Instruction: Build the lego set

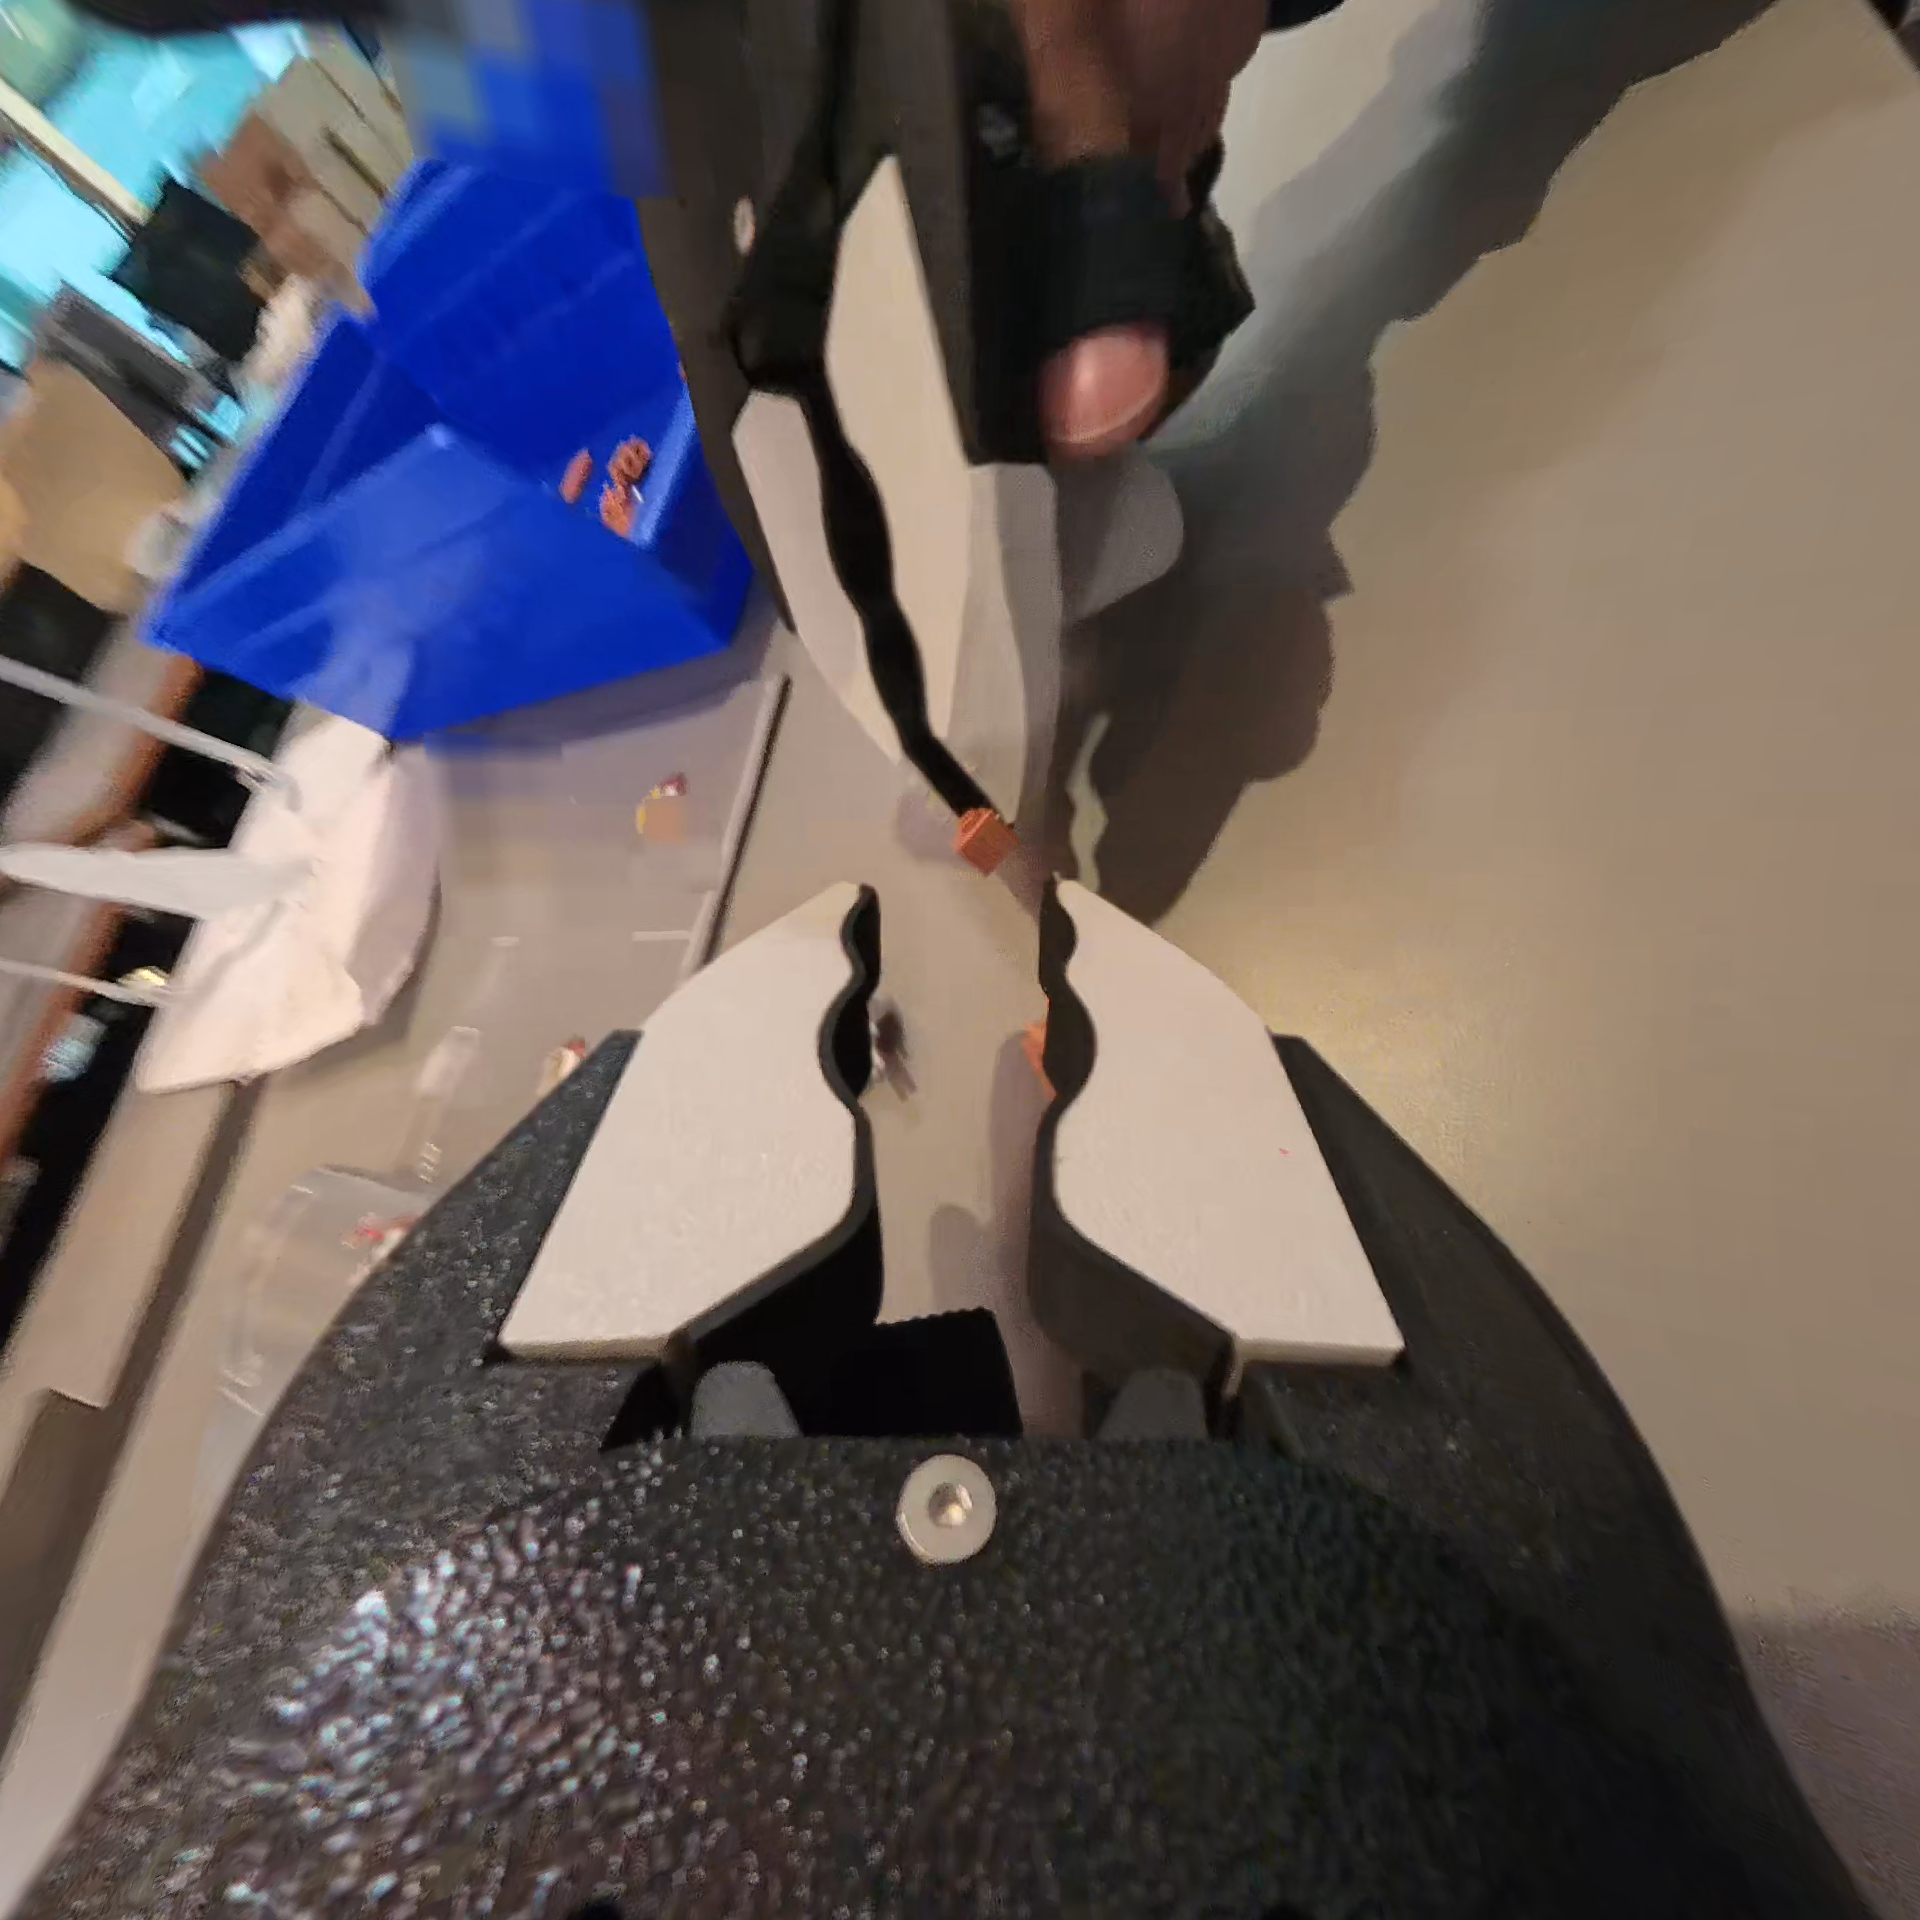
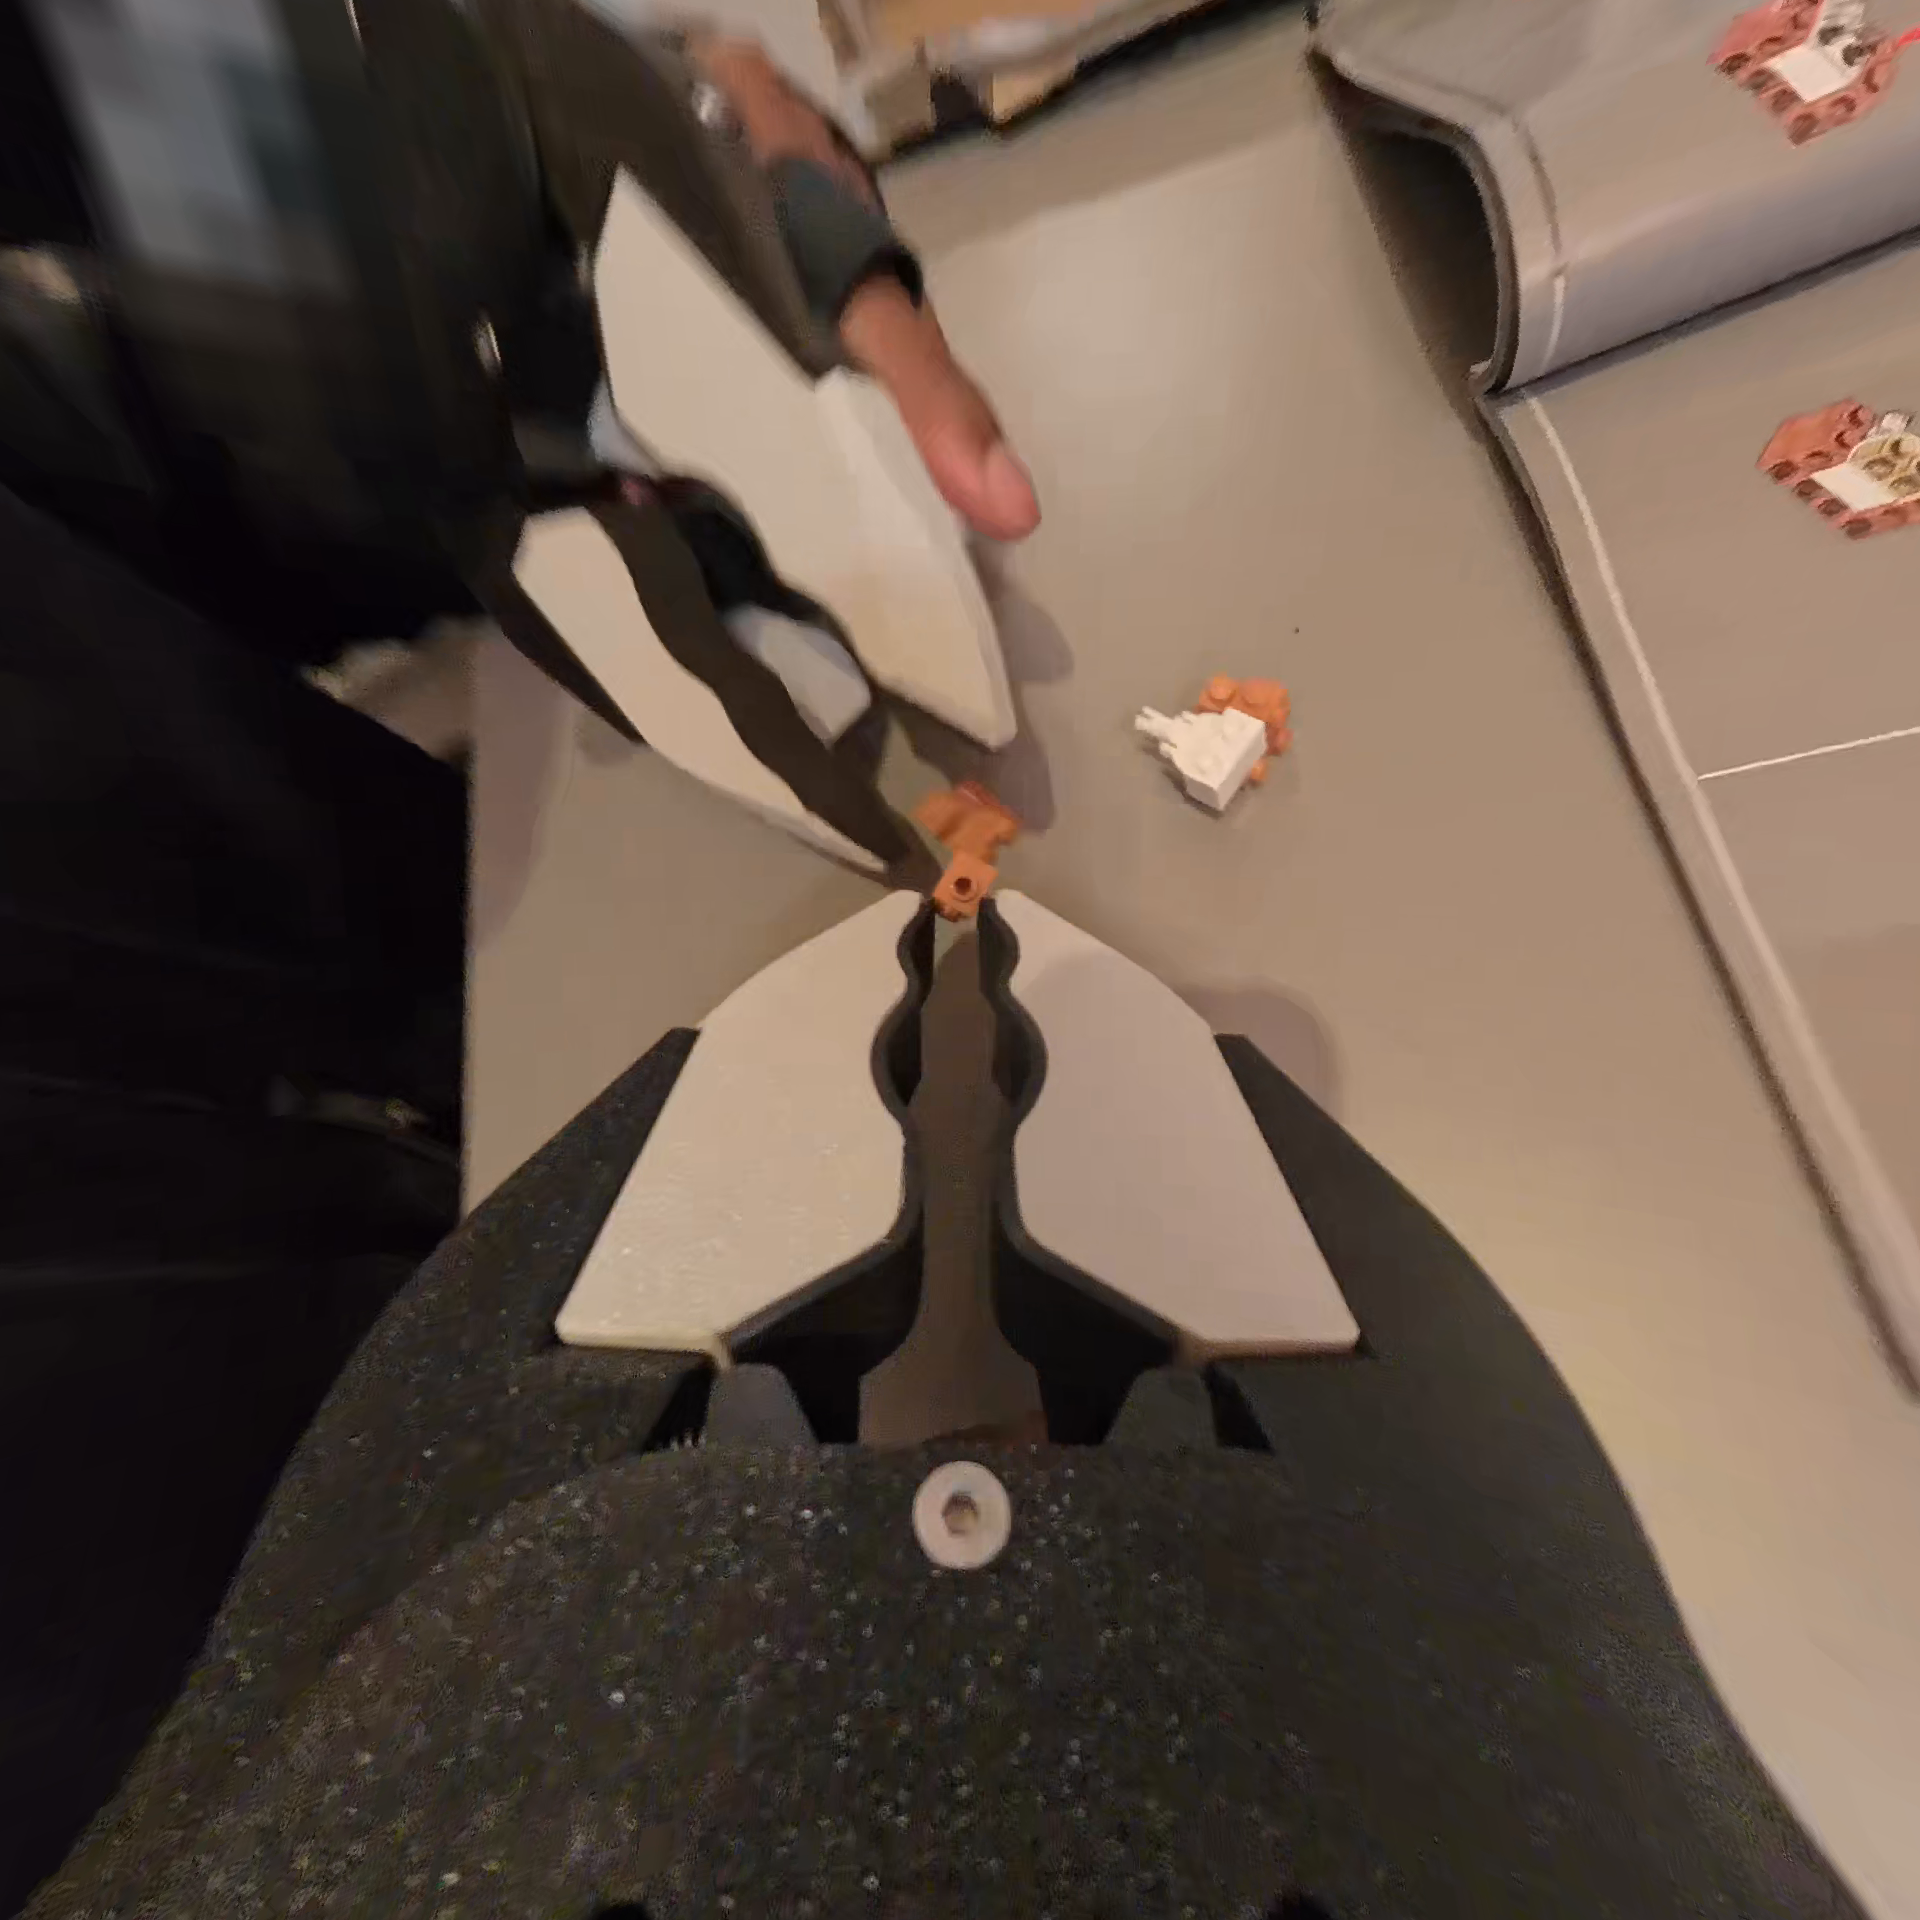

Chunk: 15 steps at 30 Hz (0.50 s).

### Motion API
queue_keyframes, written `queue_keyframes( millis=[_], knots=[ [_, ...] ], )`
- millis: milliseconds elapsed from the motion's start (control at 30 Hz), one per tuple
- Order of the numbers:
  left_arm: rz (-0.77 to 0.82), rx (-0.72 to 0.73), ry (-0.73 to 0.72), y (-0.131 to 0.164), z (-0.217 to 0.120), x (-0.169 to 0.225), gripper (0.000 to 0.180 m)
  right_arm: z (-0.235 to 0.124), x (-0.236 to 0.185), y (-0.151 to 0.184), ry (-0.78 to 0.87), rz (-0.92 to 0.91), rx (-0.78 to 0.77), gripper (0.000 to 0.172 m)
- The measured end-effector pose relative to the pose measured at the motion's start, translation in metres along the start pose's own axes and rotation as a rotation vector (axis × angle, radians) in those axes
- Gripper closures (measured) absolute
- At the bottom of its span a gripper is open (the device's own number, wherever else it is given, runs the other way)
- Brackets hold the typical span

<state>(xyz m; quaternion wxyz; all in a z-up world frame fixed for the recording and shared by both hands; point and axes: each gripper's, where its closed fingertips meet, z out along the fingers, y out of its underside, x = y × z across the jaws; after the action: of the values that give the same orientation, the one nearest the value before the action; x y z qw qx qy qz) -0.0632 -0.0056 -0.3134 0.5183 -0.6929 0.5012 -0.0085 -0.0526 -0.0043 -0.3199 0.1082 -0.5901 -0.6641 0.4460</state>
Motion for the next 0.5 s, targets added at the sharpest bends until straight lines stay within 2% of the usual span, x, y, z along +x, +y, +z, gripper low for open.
queue_keyframes(
  millis=[100,300,500],
  knots=[
    [0.138,0.055,-0.081,-0.01,-0.001,-0.002,0.155,-0.004,-0.006,-0.011,-0.055,0.152,0.105,0.164],
    [0.281,0.117,-0.225,-0.023,-0.007,-0.012,0.155,-0.007,-0.017,-0.021,-0.191,0.355,0.226,0.165],
    [0.344,0.114,-0.247,-0.022,-0.006,-0.01,0.17,-0.008,-0.017,-0.026,-0.23,0.442,0.299,0.165]
  ],
)
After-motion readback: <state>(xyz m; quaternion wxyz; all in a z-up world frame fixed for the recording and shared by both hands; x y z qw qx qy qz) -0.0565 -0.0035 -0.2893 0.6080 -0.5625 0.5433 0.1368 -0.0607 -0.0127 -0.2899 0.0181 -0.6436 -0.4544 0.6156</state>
